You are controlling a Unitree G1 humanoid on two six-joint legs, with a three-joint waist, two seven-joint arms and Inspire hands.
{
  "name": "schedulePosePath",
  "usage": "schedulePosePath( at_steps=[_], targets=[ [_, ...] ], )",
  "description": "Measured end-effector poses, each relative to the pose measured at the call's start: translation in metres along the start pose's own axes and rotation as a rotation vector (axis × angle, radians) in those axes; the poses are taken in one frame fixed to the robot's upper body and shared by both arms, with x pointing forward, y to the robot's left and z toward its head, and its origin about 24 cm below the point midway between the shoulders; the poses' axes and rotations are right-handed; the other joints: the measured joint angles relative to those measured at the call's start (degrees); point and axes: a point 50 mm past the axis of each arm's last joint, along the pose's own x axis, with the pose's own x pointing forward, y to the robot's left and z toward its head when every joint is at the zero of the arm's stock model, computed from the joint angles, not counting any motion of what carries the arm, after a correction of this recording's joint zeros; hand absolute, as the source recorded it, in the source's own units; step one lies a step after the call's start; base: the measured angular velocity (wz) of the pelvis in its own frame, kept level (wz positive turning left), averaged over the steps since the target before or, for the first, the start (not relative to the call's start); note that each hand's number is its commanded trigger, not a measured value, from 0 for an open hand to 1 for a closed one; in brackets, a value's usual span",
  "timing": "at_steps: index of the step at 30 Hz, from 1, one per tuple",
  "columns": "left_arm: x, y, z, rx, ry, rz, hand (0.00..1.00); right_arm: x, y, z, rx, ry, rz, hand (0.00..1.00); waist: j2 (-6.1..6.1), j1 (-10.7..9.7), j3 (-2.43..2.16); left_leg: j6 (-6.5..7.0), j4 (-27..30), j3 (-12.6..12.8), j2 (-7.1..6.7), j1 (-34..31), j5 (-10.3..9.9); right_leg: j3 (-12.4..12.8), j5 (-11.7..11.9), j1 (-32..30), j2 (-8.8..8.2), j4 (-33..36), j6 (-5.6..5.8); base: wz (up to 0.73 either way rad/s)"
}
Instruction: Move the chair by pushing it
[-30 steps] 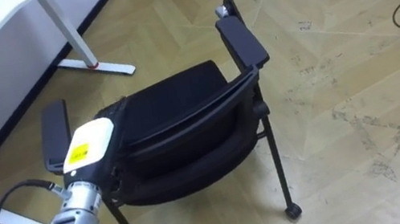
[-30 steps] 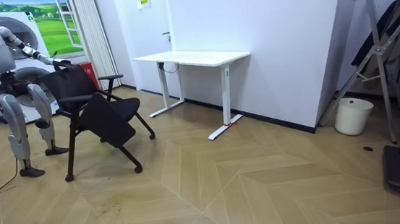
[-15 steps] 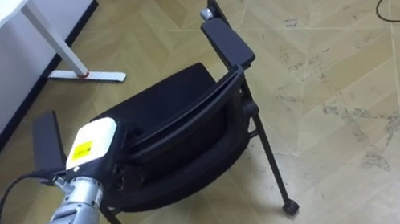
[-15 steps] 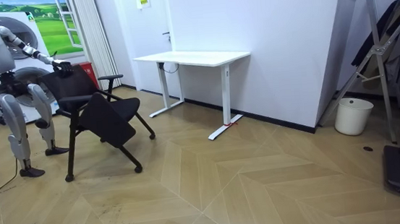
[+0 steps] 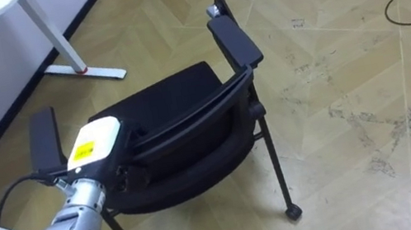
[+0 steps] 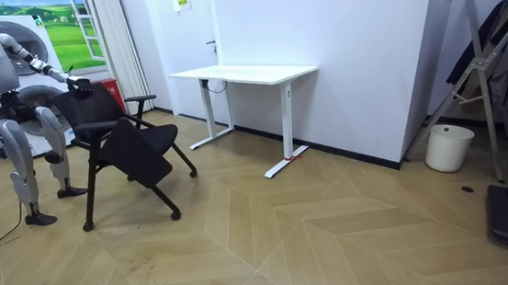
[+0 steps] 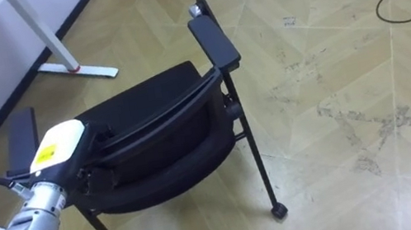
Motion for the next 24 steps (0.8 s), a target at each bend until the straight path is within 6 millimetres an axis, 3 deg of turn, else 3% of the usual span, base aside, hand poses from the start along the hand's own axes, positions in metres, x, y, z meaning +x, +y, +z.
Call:
schedulePosePath(
  at_steps=[8,13,21,23,24],
  targets=[
    [0.002,0.003,0.000,-0.002,-0.009,-0.006,1.00,-0.006,-0.009,-0.022,0.104,0.044,0.067,0.00,0.10,1.40,-0.13,0.00,0.13,1.08,0.23,-0.27,0.00,1.27,0.06,-0.82,0.23,0.85,-0.10,-0.06],
    [0.001,0.006,-0.006,-0.004,0.006,-0.004,1.00,-0.010,-0.019,-0.032,0.168,0.059,0.068,0.00,-0.65,0.76,-0.06,0.00,0.15,1.32,0.26,-0.02,0.00,1.91,0.11,-0.99,0.29,1.26,-0.15,-0.06],
    [-0.006,0.015,-0.031,-0.001,0.045,0.013,1.00,-0.028,-0.062,-0.063,0.482,0.060,-0.128,0.00,-0.72,-0.69,-0.13,-0.47,-0.01,3.54,1.44,-0.28,-0.68,4.56,0.36,-2.71,1.69,2.19,-0.40,-0.14],
    [-0.009,0.016,-0.039,-0.007,0.058,0.028,1.00,-0.032,-0.075,-0.062,0.587,0.015,-0.197,0.00,-0.77,-1.10,-0.18,-0.48,0.13,3.80,1.51,-0.54,-0.68,5.26,0.41,-3.08,1.88,2.34,-0.48,-0.17],
    [-0.011,0.017,-0.046,-0.008,0.072,0.041,1.00,-0.031,-0.082,-0.050,0.658,-0.052,-0.234,0.00,-1.05,-1.60,-0.13,-0.48,0.19,4.35,1.52,-0.64,-0.68,6.04,0.31,-3.93,1.98,3.22,-0.51,-0.18]
  ],
)
